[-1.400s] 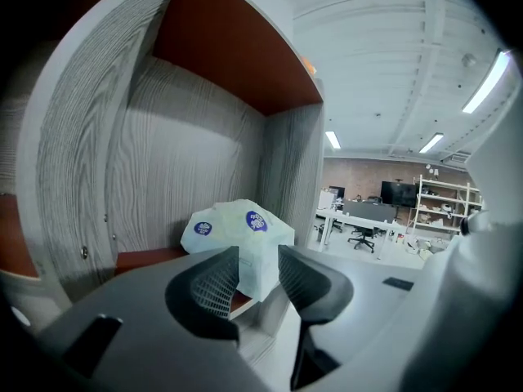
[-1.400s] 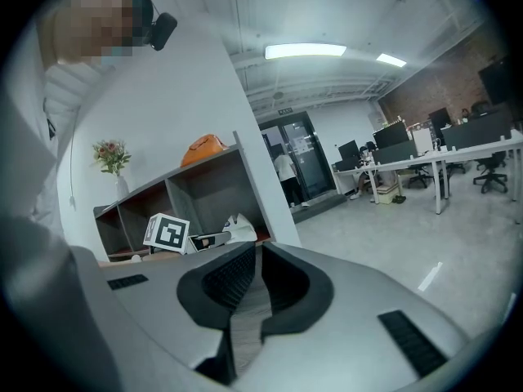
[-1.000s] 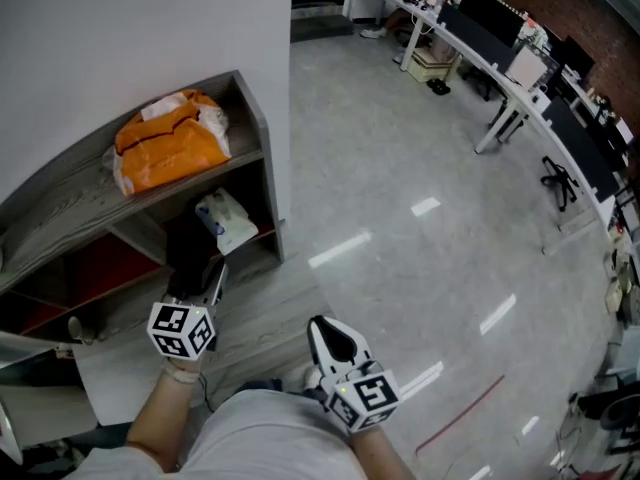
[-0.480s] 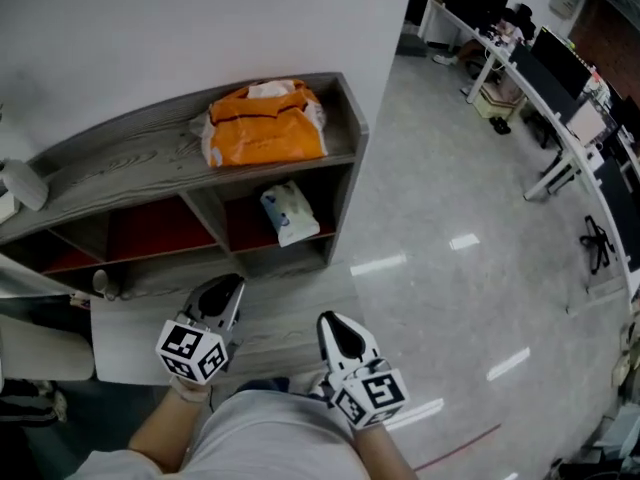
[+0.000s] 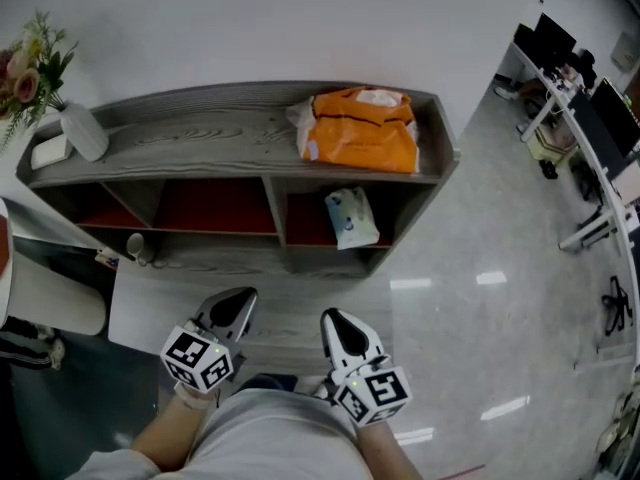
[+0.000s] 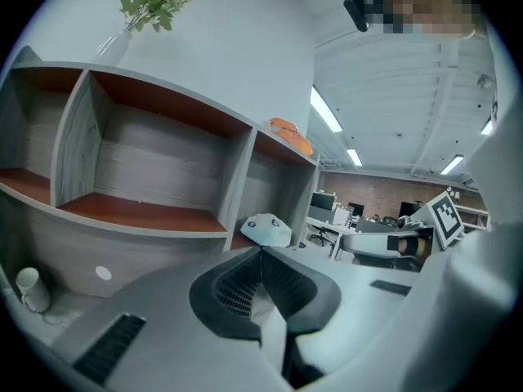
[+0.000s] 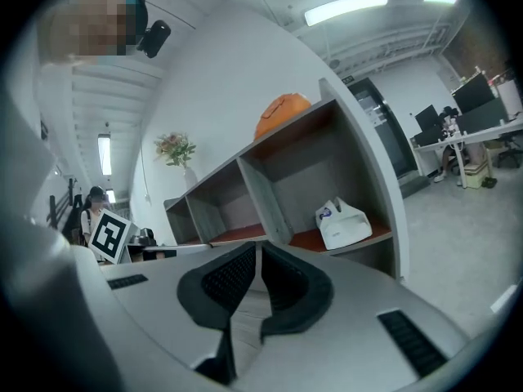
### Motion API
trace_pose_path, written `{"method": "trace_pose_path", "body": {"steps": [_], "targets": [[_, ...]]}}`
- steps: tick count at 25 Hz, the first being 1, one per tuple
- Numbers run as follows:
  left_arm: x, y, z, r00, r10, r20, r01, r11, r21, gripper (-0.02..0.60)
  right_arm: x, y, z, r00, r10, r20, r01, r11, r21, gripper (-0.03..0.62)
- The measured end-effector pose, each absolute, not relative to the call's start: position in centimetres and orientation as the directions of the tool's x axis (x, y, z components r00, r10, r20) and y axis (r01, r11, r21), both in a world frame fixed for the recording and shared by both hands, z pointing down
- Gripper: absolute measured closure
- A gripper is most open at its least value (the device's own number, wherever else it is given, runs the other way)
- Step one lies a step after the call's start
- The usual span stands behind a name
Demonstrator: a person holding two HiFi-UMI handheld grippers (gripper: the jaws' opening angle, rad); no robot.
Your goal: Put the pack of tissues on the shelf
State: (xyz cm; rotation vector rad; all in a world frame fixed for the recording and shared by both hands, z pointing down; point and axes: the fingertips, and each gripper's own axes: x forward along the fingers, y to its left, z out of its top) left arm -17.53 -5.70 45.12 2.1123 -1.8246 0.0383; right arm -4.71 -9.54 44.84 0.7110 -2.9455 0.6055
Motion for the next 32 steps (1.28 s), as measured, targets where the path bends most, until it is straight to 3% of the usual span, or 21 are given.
{"method": "trace_pose_path", "body": {"steps": [15, 32], "targets": [[-20.7, -1.0, 46.2, 0.082, -0.962, 0.26, -0.962, -0.008, 0.274, 0.565, -10.7, -6.8, 45.8, -0.951, -0.269, 0.153, -0.307, 0.88, -0.361, 0.559], [-21.1, -1.9, 47.0, 0.1, -0.958, 0.268, -0.955, -0.017, 0.295, 0.564, -11.5, -7.7, 46.1, -0.946, -0.279, 0.164, -0.319, 0.886, -0.337, 0.56]]}}
